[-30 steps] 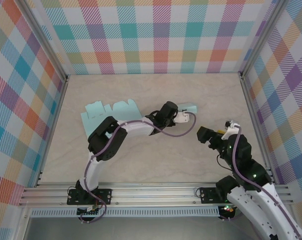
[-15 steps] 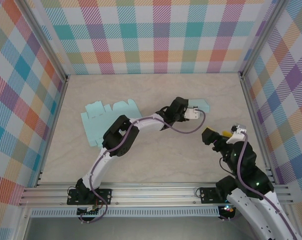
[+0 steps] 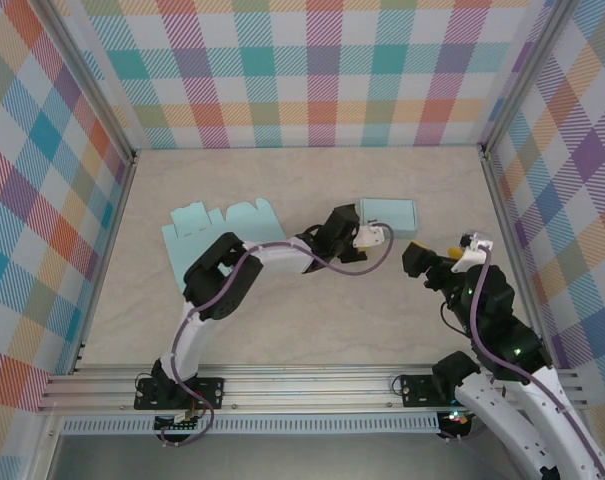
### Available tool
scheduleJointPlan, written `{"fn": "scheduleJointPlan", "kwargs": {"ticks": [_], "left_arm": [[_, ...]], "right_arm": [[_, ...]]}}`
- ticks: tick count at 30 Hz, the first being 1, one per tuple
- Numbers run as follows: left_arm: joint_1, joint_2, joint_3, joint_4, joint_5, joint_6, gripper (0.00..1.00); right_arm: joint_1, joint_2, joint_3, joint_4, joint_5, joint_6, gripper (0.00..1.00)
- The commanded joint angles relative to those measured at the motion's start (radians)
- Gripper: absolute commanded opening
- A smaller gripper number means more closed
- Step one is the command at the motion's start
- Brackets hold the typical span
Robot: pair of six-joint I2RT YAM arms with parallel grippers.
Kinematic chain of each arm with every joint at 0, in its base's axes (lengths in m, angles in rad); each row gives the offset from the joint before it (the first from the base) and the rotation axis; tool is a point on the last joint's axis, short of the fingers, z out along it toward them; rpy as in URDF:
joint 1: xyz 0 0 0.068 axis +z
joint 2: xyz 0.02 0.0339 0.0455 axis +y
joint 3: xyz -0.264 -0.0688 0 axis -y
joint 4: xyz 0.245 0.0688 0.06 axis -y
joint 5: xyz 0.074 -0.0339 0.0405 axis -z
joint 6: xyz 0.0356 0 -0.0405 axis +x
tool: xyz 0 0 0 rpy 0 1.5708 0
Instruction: Fold the paper box
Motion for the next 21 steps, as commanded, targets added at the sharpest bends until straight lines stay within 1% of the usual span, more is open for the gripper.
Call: {"fn": "scheduleJointPlan", "kwargs": {"ticks": [1, 4, 6, 8, 10, 14, 17, 20, 21], "left_arm": [[0.007, -0.199, -0.121, 0.111, -0.109, -0.222, 1.00], [0.024, -0.349, -0.261, 0.101, -0.215, -0.399, 1.00], [0.041, -0.459, -0.354, 0.075, -0.271, -0.545, 1.00], [0.079, -0.582, -0.437, -0.002, -0.307, -0.724, 1.00], [0.133, -0.688, -0.500, -0.094, -0.306, -0.875, 1.00], [0.288, -0.888, -0.603, -0.293, -0.279, -1.155, 1.00], [0.387, -1.009, -0.653, -0.413, -0.270, -1.264, 1.00], [0.494, -1.093, -0.666, -0.527, -0.256, -1.288, 1.00], [0.547, -1.104, -0.662, -0.583, -0.249, -1.290, 1.00]], "right_arm": [[0.004, 0.053, 0.052, 0.051, 0.012, -0.019, 1.00], [0.004, 0.147, 0.101, 0.032, 0.008, -0.018, 1.00], [0.004, 0.231, 0.148, -0.001, 0.000, -0.013, 1.00], [0.004, 0.342, 0.201, -0.040, -0.021, -0.013, 1.00], [0.004, 0.450, 0.248, -0.061, -0.048, -0.007, 1.00], [0.004, 0.667, 0.340, -0.109, -0.125, 0.030, 1.00], [0.007, 0.797, 0.400, -0.145, -0.167, 0.061, 1.00], [0.016, 0.899, 0.435, -0.162, -0.194, 0.096, 1.00], [0.022, 0.928, 0.445, -0.166, -0.199, 0.105, 1.00]]}}
